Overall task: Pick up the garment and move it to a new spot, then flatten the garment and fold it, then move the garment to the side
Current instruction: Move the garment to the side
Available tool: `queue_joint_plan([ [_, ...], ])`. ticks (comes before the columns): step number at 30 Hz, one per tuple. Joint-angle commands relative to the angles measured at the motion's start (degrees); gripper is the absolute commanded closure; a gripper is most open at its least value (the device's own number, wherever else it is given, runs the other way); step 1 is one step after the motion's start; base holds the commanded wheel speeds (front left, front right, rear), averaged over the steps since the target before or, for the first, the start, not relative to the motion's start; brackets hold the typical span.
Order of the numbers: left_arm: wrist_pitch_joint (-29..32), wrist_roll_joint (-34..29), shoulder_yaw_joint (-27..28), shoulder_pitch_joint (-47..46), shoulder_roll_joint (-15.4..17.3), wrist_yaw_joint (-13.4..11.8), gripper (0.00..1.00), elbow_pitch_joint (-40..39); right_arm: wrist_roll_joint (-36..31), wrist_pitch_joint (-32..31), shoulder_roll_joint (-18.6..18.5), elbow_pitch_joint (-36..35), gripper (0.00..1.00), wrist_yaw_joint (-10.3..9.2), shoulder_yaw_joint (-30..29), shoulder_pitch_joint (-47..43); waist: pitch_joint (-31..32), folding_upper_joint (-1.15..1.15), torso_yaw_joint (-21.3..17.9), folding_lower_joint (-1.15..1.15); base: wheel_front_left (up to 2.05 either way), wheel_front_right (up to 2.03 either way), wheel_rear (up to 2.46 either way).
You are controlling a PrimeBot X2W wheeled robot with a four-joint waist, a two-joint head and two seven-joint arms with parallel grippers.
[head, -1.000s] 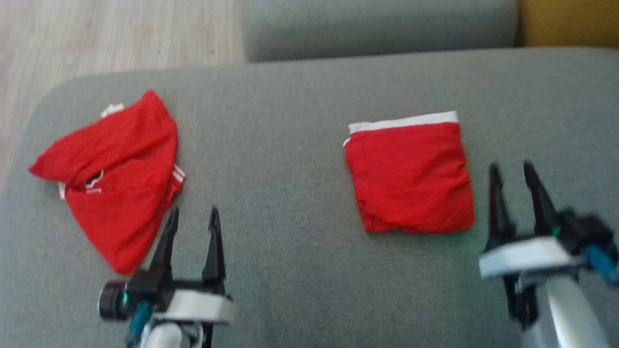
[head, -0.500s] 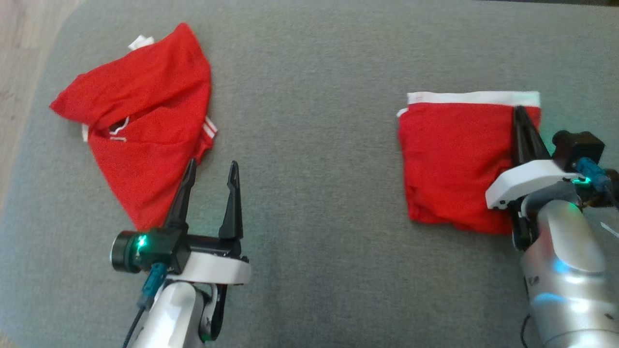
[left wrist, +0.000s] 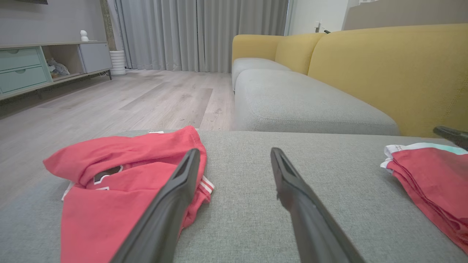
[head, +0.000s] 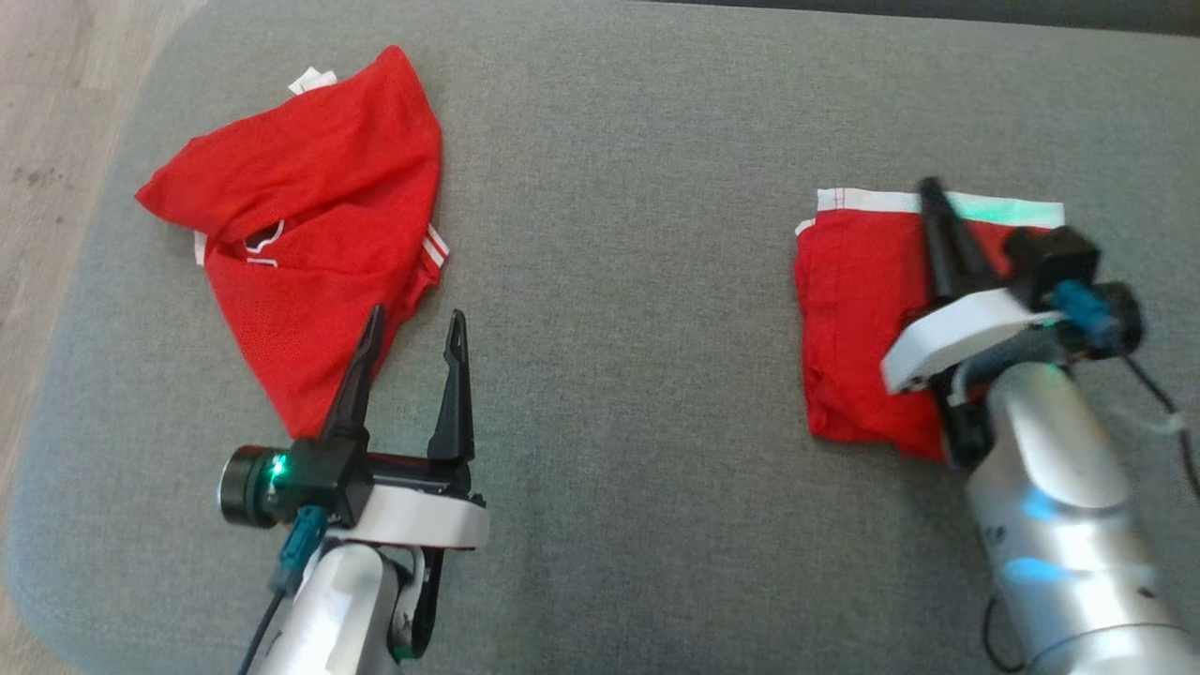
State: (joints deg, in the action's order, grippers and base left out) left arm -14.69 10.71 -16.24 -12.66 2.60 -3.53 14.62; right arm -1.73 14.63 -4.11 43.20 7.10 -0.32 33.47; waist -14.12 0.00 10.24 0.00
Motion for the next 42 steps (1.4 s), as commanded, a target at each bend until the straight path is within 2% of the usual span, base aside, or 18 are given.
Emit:
queue_joint_plan([
  [1,-0.3,0.31,2.26,-0.85,0.28,-0.13,0.0,-1.44,2.61,0.37,1.2,-0.67,1.0,0.39,3.83,0.08,0.17,0.0,0.1,0.0,0.0,0.0,0.0],
  [4,-0.3,0.12,1.99,-1.0,0.28,-0.17,0.0,-1.49,4.56,0.37,1.21,3.78,1.0,0.39,7.61,-0.17,0.25,0.0,0.2,0.0,0.0,0.0,0.0],
  [7,-0.3,0.03,1.73,-1.06,0.28,-0.12,0.0,-1.24,5.92,0.37,1.22,9.2,1.0,0.39,8.92,0.19,0.55,0.0,0.18,0.0,0.0,0.0,0.0],
  [10,-0.3,-0.01,1.81,-0.96,0.28,-0.13,0.0,-0.73,7.05,0.37,1.22,9.89,1.0,0.39,9.28,0.78,1.2,0.0,-0.27,0.0,0.0,0.0,0.0],
  [17,-0.3,0.16,2.95,0.56,0.28,-0.12,0.0,0.17,6.16,0.37,1.23,0.6,1.0,0.39,5.21,-2.65,4.26,0.0,-2.85,0.0,0.0,0.0,0.0],
  [24,-0.3,0.41,4.22,2.98,0.28,-0.15,0.0,0.42,8.88,0.37,1.23,-11.38,1.0,0.39,1.08,-12.65,8.42,0.0,-6.77,0.0,0.0,0.0,0.0],
  [32,-0.3,0.86,5.47,5.89,0.28,-0.1,0.0,0.6,9.3,0.37,1.23,-18.35,1.0,0.39,-0.13,-22.6,11.34,0.0,-9.42,0.0,0.0,0.0,0.0],
  [33,-0.3,0.88,5.56,6.28,0.28,-0.06,0.0,0.66,9.04,0.37,1.23,-19.06,0.54,0.39,0.04,-23.67,11.54,0.0,-9.69,0.0,0.0,0.0,0.0],
  [34,-0.3,0.92,5.62,6.61,0.28,-0.04,0.0,0.71,8.85,0.37,1.23,-19.65,0.0,0.39,0.19,-24.61,11.7,0.0,-9.92,0.0,0.0,0.0,0.0],
  [42,-0.3,1.28,5.45,7.76,0.28,-0.09,0.0,1.15,9.64,0.37,1.23,-21.26,0.0,0.39,1.58,-27.4,12.11,0.0,-10.72,0.0,0.0,0.0,0.0],
])
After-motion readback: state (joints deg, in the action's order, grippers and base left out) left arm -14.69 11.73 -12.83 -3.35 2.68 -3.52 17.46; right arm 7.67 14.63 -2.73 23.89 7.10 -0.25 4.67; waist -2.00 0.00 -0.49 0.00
